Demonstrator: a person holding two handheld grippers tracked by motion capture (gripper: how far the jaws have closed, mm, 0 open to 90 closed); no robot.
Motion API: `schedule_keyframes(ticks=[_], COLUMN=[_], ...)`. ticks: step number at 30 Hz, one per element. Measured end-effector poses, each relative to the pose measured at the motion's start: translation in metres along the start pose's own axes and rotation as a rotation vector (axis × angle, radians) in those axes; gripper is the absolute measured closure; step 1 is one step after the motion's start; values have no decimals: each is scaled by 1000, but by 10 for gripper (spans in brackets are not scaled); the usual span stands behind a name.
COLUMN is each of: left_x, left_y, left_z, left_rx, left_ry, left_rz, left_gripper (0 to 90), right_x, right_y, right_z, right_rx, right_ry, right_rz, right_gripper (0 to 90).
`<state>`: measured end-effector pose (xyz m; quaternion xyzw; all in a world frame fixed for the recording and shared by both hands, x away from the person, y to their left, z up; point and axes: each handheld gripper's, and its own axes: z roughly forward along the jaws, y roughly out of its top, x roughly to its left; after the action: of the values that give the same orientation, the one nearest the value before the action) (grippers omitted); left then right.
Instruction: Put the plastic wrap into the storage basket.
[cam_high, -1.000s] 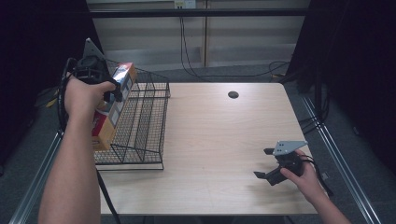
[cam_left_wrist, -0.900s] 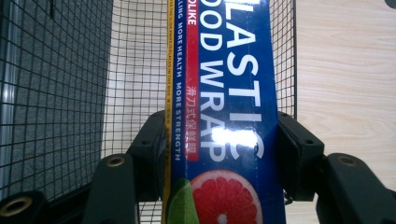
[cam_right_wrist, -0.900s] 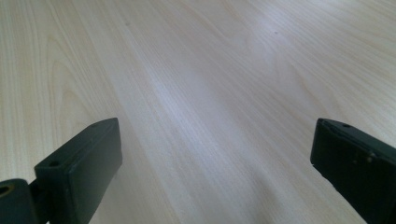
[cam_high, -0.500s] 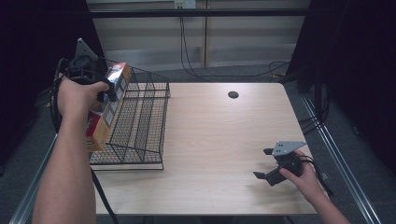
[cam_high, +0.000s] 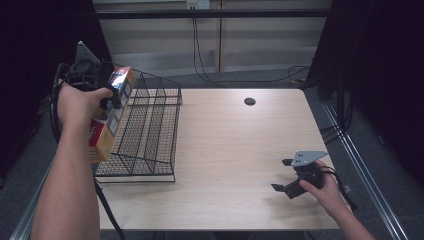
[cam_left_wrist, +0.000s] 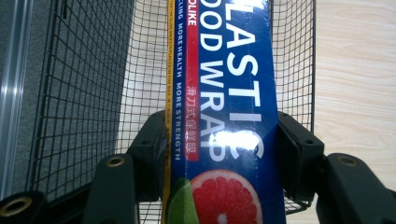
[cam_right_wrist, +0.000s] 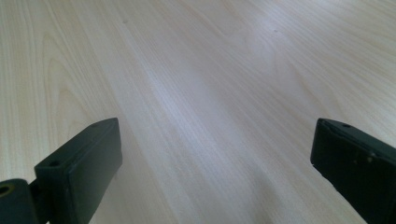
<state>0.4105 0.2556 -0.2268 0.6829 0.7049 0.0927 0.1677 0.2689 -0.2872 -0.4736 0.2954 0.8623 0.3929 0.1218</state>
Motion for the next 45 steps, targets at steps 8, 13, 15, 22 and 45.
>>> schedule_keyframes(ticks=[8,13,15,22,45], left_x=[8,11,13,12,19], left_y=[-1,-2,-2,-2,-5], left_z=[2,6,7,16,44], left_rx=[-4,-8,-4,0,37], left_ry=[3,2,1,16,25], left_rz=[-8,-25,-22,-33,-48], left_gripper=[440,440,440,439,436], right_x=[0,0,0,0,0], right_y=[0,0,0,0,0], right_z=[0,0,0,0,1], right_rx=[-4,-3,-3,-3,1], right_ry=[-2,1,4,3,2], right_rz=[0,4,5,2,3], right_gripper=[20,20,20,20,20])
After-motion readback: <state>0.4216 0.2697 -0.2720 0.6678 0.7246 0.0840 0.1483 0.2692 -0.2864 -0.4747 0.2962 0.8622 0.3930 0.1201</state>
